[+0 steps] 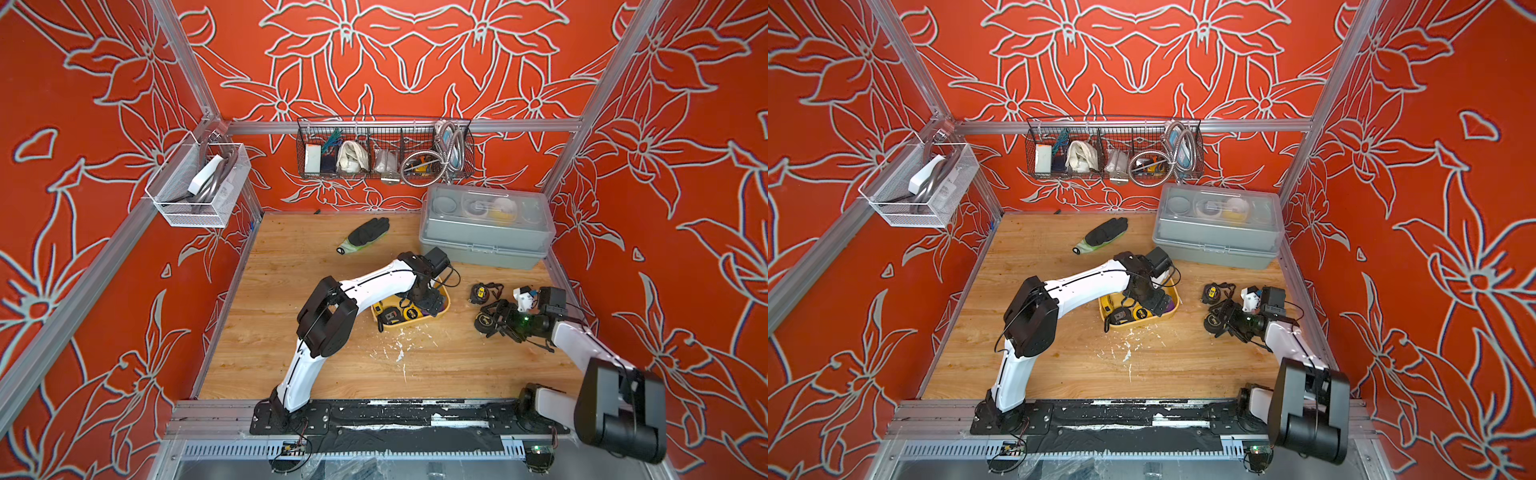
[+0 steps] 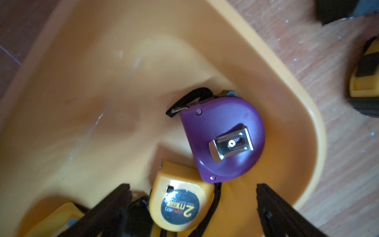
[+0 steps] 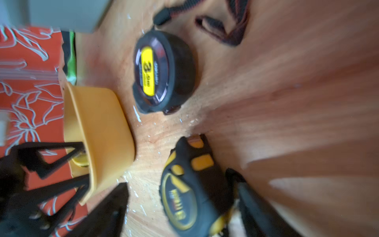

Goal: Take the tape measure out of the storage box
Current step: Pick up the tape measure from the storage box.

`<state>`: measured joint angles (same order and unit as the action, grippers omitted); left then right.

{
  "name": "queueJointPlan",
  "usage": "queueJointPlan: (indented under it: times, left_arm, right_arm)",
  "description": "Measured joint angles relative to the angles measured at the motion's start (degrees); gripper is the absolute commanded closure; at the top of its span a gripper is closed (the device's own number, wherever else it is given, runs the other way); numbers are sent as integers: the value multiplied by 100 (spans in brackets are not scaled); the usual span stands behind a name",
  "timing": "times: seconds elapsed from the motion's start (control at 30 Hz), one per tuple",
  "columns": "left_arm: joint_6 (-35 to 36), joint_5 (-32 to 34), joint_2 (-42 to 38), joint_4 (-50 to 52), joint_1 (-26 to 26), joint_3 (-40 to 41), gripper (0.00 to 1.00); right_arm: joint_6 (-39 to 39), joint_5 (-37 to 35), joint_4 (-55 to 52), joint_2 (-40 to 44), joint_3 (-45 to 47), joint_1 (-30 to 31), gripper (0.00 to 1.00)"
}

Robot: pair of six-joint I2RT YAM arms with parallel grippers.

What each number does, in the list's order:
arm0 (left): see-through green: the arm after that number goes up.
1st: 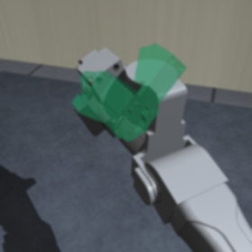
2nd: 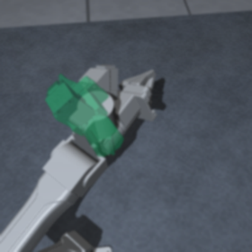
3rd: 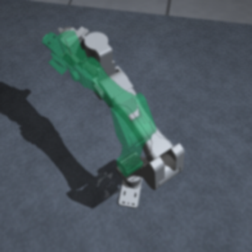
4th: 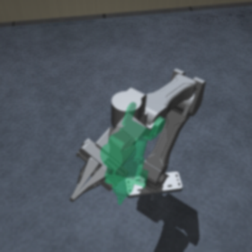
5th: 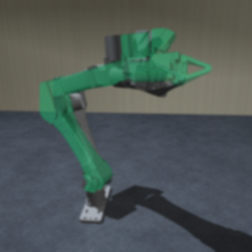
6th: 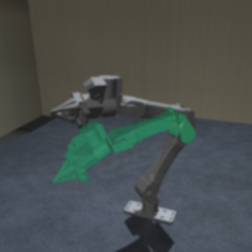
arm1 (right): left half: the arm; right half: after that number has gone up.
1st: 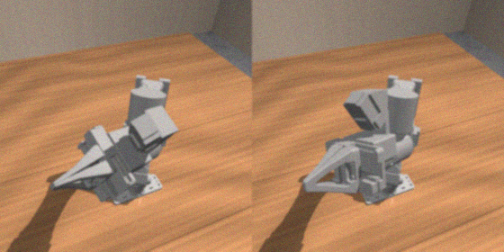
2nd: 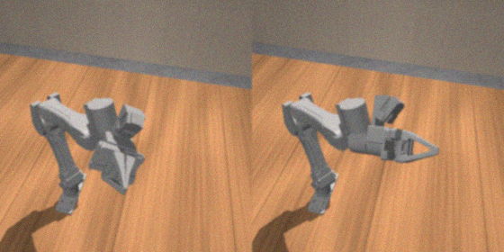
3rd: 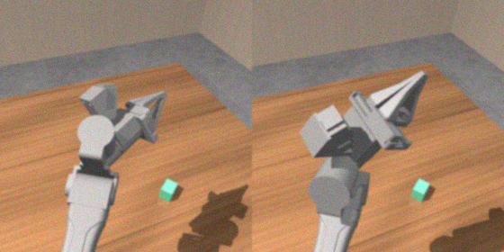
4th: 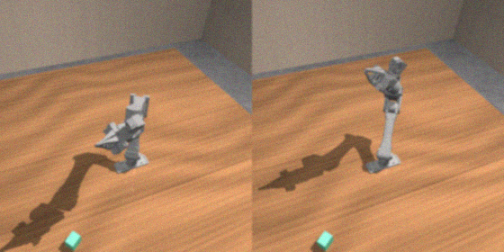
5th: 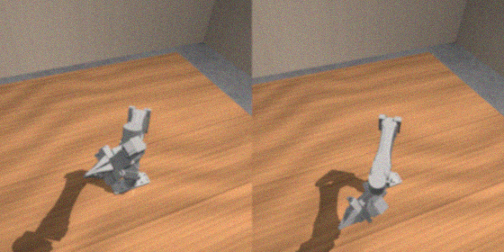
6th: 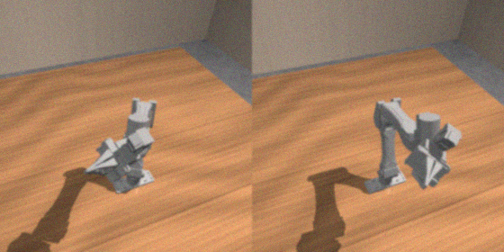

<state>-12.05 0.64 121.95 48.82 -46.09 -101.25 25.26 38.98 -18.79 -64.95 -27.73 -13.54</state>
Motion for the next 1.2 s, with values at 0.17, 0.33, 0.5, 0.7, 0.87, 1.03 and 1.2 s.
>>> queueJointPlan:
  times: [0.17, 0.33, 0.5, 0.7, 0.87, 1.03, 1.2]
  left_arm:
    - [-39, 59, 238, 2, 0, -367, 2]
    - [-103, -20, 369, -11, 0, -514, 2]
    - [-164, -179, 505, -33, 0, -514, 2]
    - [-339, -273, 625, -212, 26, -527, 16]
    - [-433, -179, 566, -448, 22, -389, 26]
    - [-505, -57, 308, -699, 46, 70, 27]
    - [-619, 98, 2, -804, 232, 540, 27]
  right_arm:
    - [-76, -352, -549, 970, -319, 0, 0]
    - [-42, -420, -734, 1414, -382, 0, 0]
    - [-44, -417, -922, 1346, -382, 0, 0]
    - [-46, -413, -990, 1362, -380, 0, 0]
    - [-46, -402, -1038, 1403, -380, 9, 0]
    - [-46, -400, -1099, 1471, -363, 46, 0]
    - [-46, -391, -1099, 1484, -361, 103, 0]
